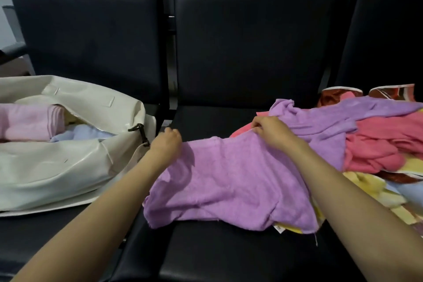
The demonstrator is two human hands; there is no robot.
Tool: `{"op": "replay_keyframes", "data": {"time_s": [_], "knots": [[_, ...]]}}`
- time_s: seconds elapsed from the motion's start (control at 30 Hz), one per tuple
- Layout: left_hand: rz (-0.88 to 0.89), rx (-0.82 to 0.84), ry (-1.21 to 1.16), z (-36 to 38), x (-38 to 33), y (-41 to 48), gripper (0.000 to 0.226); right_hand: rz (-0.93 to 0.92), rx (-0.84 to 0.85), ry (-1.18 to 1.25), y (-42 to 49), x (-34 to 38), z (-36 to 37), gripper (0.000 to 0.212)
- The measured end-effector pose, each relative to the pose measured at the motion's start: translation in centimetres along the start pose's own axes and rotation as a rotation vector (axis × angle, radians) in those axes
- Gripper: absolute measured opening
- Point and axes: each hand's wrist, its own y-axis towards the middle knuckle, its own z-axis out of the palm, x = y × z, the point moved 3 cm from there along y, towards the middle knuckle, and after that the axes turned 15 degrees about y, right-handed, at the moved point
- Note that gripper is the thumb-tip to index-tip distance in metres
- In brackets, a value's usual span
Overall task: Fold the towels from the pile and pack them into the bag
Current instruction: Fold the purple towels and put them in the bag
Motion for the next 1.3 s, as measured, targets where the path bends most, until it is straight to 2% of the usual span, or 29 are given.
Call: {"op": "replay_keyframes", "data": {"time_s": [0.17,0.3,0.43,0.53,0.63,0.83,0.93,1.07,1.23,1.3], "knots": [[0.091,0.059,0.01,0.6,-0.3,1.7,0.033,-0.078,0.118,-0.158,1.6,-2.0,0.9,0.011],[0.159,0.197,-0.062,0.9,1.1,3.3,0.03,-0.085,0.23,-0.271,1.8,-3.0,0.6,0.027],[0.218,0.239,-0.121,-0.2,1.4,3.4,0.023,-0.057,0.273,-0.31,2.2,-2.5,0.5,0.015],[0.255,0.158,-0.15,-0.5,1.3,3.1,0.012,-0.101,0.267,-0.269,2.1,-1.9,0.4,0.016],[0.26,0.111,-0.172,-0.1,1.3,2.7,0.013,-0.205,0.168,-0.21,1.1,-1.6,0.0,0.011],[0.287,0.01,-0.197,-0.6,1.4,0.3,0.007,-0.386,0.0,-0.317,-2.2,-1.4,-1.8,0.004],[0.319,-0.101,-0.267,-2.0,1.9,-2.0,0.01,-0.415,0.001,-0.386,-4.0,-1.4,-2.7,0.005],[0.259,-0.236,-0.378,-4.4,4.4,-5.2,0.022,-0.377,-0.02,-0.402,-6.7,-0.5,-4.7,0.007],[0.153,-0.328,-0.461,-7.6,7.3,-8.4,0.021,-0.403,-0.126,-0.259,-10.6,2.6,-9.1,0.016],[0.109,-0.395,-0.506,-9.5,7.8,-9.6,0.023,-0.389,-0.216,-0.2,-12.1,3.9,-11.5,0.017]]}}
